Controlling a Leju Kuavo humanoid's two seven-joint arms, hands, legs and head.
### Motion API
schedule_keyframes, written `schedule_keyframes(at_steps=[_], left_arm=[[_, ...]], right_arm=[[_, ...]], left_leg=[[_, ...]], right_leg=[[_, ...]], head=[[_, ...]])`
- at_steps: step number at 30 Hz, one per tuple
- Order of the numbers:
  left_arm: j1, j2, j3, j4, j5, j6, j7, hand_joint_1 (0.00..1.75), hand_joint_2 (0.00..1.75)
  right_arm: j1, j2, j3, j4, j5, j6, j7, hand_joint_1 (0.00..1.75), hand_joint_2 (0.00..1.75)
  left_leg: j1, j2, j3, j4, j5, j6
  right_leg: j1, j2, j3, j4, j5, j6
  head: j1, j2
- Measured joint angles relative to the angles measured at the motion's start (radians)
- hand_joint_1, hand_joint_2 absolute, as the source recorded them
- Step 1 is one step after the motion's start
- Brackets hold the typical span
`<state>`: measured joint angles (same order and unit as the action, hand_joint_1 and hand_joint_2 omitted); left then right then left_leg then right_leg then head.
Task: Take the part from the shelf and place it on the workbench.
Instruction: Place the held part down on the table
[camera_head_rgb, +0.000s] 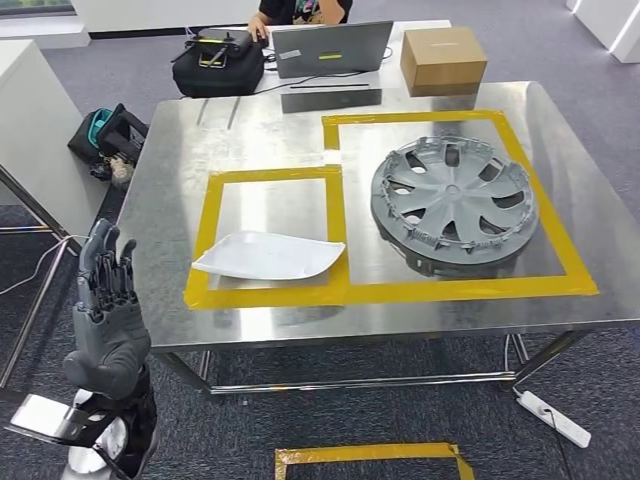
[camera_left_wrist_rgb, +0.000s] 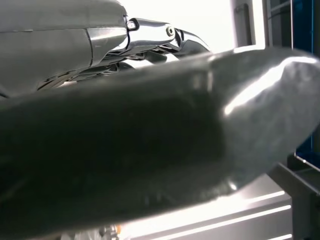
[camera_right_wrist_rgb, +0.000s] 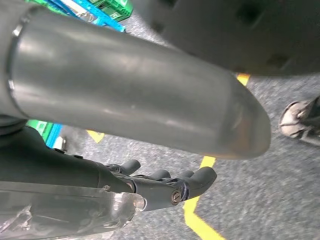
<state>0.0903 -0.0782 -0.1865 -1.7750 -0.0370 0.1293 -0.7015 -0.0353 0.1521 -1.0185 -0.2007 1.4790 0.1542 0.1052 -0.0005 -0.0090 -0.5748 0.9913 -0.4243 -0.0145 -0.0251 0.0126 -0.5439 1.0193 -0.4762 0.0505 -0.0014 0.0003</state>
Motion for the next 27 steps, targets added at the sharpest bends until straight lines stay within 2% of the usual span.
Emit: schedule_keyframes(at_steps=[1,2,4,5,6,7,8,9,10,11,12,13,15,16,17,19,20,21,22,23,24,25,26,27], left_arm=[[0.000,0.000,0.000,0.000,0.000,0.001,0.000,0.00,0.00],[0.000,0.000,0.000,0.000,0.000,0.002,0.000,0.00,0.00],[0.000,0.000,0.000,0.000,0.000,0.002,0.000,0.00,0.00],[0.001,0.000,0.000,0.000,0.000,0.002,0.000,0.00,0.00],[0.001,0.000,0.000,0.000,0.000,0.002,0.000,0.00,0.00],[0.001,0.001,0.000,0.000,0.000,0.003,0.000,0.00,0.00],[0.000,0.001,0.000,0.000,0.000,0.003,0.000,0.00,0.00],[-0.001,0.001,0.000,0.000,0.000,0.003,0.000,0.00,0.00],[-0.002,0.001,0.000,0.000,0.000,0.003,0.000,0.00,0.00],[-0.004,0.001,0.000,0.000,0.000,0.003,0.000,0.00,0.00],[-0.006,0.001,0.000,0.000,0.000,0.003,0.000,0.00,0.00],[-0.006,0.001,0.000,0.000,0.000,0.003,0.000,0.00,0.00],[-0.005,0.001,0.000,0.000,0.000,0.004,0.000,0.00,0.00],[-0.005,0.000,0.000,0.000,0.000,0.004,0.000,0.00,0.00],[-0.005,0.000,0.000,0.000,0.001,0.004,0.000,0.00,0.00],[-0.004,-0.001,0.000,0.000,0.002,0.004,0.000,0.00,0.00],[-0.004,-0.001,0.000,0.000,0.002,0.004,0.000,0.00,0.00],[-0.003,-0.001,0.000,0.000,0.002,0.004,0.000,0.00,0.00],[-0.003,-0.001,0.000,0.000,0.002,0.004,0.000,0.00,0.00],[-0.003,-0.001,0.000,0.000,0.002,0.004,0.000,0.00,0.00],[-0.003,-0.001,0.000,0.000,0.002,0.004,0.000,0.00,0.00],[-0.003,-0.001,0.000,0.000,0.002,0.004,0.000,0.00,0.00],[-0.003,-0.001,0.000,0.000,0.002,0.003,0.000,0.00,0.00],[-0.004,-0.001,0.001,0.000,0.002,0.004,0.000,0.00,0.00]], right_arm=[[0.000,0.000,0.000,0.000,0.000,0.000,0.001,0.00,0.00],[0.000,0.000,0.000,0.000,0.000,0.000,0.001,0.00,0.00],[0.000,0.000,0.000,0.000,0.000,0.000,0.001,0.00,0.00],[0.000,0.000,0.000,0.000,0.000,0.001,0.001,0.00,0.00],[0.001,0.000,0.000,0.000,0.000,0.001,0.001,0.00,0.00],[0.001,0.000,0.000,0.000,0.000,0.001,0.001,0.00,0.00],[0.001,0.000,0.000,0.000,0.000,0.001,0.001,0.00,0.00],[0.001,0.000,0.000,0.000,0.000,0.001,0.001,0.00,0.00],[0.000,0.000,0.000,0.000,0.000,0.001,0.001,0.00,0.00],[0.000,0.000,0.000,0.000,0.000,0.001,0.001,0.00,0.00],[0.000,0.000,0.000,0.000,0.000,0.002,0.001,0.00,0.00],[0.000,0.000,0.000,0.000,0.000,0.002,0.001,0.00,0.00],[0.001,0.000,-0.001,0.000,0.000,0.002,0.001,0.00,0.00],[0.002,0.000,-0.001,0.000,0.000,0.002,0.001,0.00,0.00],[0.003,0.000,-0.001,0.000,0.000,0.002,0.001,0.00,0.00],[0.003,0.000,-0.001,0.000,0.000,0.003,0.001,0.00,0.00],[0.003,0.000,-0.001,0.000,0.000,0.003,0.001,0.00,0.00],[0.003,0.000,-0.001,0.000,0.000,0.003,0.001,0.00,0.00],[0.003,0.000,-0.001,0.000,0.000,0.003,0.001,0.00,0.00],[0.002,0.000,-0.001,0.000,0.000,0.003,0.001,0.00,0.00],[0.002,0.000,-0.001,0.000,0.000,0.003,0.001,0.00,0.00],[0.000,0.000,-0.001,0.000,0.000,0.003,0.001,0.00,0.00],[-0.002,0.000,-0.001,0.000,0.000,0.003,0.001,0.00,0.00],[-0.004,0.000,-0.001,0.000,0.000,0.003,0.001,0.00,0.00]], left_leg=[[0.002,0.001,-0.010,0.020,-0.020,-0.005],[0.003,0.001,-0.028,0.062,-0.055,-0.010],[0.004,0.002,-0.076,0.186,-0.139,-0.017],[0.004,0.002,-0.095,0.242,-0.166,-0.019],[0.004,0.002,-0.099,0.269,-0.174,-0.018],[0.004,0.002,-0.086,0.263,-0.163,-0.016],[0.003,0.002,-0.055,0.222,-0.139,-0.012],[0.003,0.002,-0.011,0.156,-0.112,-0.007],[0.001,0.002,0.036,0.083,-0.092,-0.001],[-0.001,0.002,0.071,0.027,-0.081,0.004],[-0.003,0.001,0.090,-0.008,-0.077,0.008],[-0.006,0.001,0.094,-0.022,-0.077,0.011],[-0.006,0.003,0.085,-0.027,-0.064,0.022],[-0.005,0.004,0.079,-0.030,-0.054,0.029],[-0.003,0.006,0.072,-0.034,-0.044,0.036],[-0.004,0.008,0.052,-0.034,-0.027,0.044],[-0.005,0.008,0.041,-0.034,-0.019,0.046],[-0.007,0.008,0.031,-0.033,-0.011,0.046],[-0.008,0.009,0.020,-0.032,-0.003,0.046],[-0.009,0.008,0.010,-0.031,0.005,0.045],[-0.009,0.008,0.002,-0.029,0.011,0.042],[-0.010,0.008,-0.006,-0.027,0.017,0.039],[-0.012,0.007,-0.011,-0.024,0.022,0.035],[-0.013,0.008,-0.015,-0.021,0.028,0.030]], right_leg=[[0.000,-0.001,-0.006,0.000,0.005,-0.009],[-0.001,-0.002,-0.013,-0.001,0.010,-0.017],[0.001,-0.005,-0.030,-0.001,0.022,-0.026],[0.002,-0.006,-0.039,-0.001,0.028,-0.028],[0.003,-0.007,-0.048,-0.001,0.034,-0.028],[0.004,-0.007,-0.057,-0.001,0.041,-0.027],[0.005,-0.007,-0.065,-0.001,0.048,-0.026],[0.005,-0.006,-0.071,0.000,0.054,-0.023],[0.007,-0.005,-0.076,0.000,0.060,-0.019],[0.008,-0.005,-0.080,0.000,0.067,-0.014],[0.008,-0.005,-0.083,-0.001,0.073,-0.007],[0.008,-0.005,-0.085,-0.003,0.080,0.000],[0.006,-0.005,-0.089,-0.008,0.089,0.013],[0.005,-0.005,-0.096,0.002,0.074,0.018],[0.005,-0.005,-0.109,0.032,0.043,0.023],[0.006,-0.006,-0.145,0.148,-0.052,0.028],[0.006,-0.006,-0.160,0.211,-0.087,0.030],[0.007,-0.006,-0.163,0.254,-0.101,0.031],[0.007,-0.006,-0.150,0.263,-0.093,0.031],[0.008,-0.006,-0.118,0.236,-0.070,0.029],[0.008,-0.006,-0.071,0.178,-0.044,0.027],[0.010,-0.006,-0.016,0.104,-0.032,0.025],[0.011,-0.006,0.031,0.036,-0.029,0.021],[0.012,-0.005,0.058,-0.011,-0.033,0.018]], head=[[-0.001,0.000],[-0.002,0.000],[-0.004,0.000],[-0.004,0.000],[-0.004,0.000],[-0.004,0.000],[-0.004,0.000],[-0.004,0.000],[-0.004,0.000],[-0.003,0.000],[-0.004,0.000],[-0.003,0.000],[-0.005,0.000],[-0.004,0.000],[-0.003,0.000],[0.001,0.000],[0.001,0.000],[0.001,0.000],[0.001,0.000],[0.001,0.000],[0.001,0.000],[0.001,0.000],[0.000,0.000],[0.000,0.000]])
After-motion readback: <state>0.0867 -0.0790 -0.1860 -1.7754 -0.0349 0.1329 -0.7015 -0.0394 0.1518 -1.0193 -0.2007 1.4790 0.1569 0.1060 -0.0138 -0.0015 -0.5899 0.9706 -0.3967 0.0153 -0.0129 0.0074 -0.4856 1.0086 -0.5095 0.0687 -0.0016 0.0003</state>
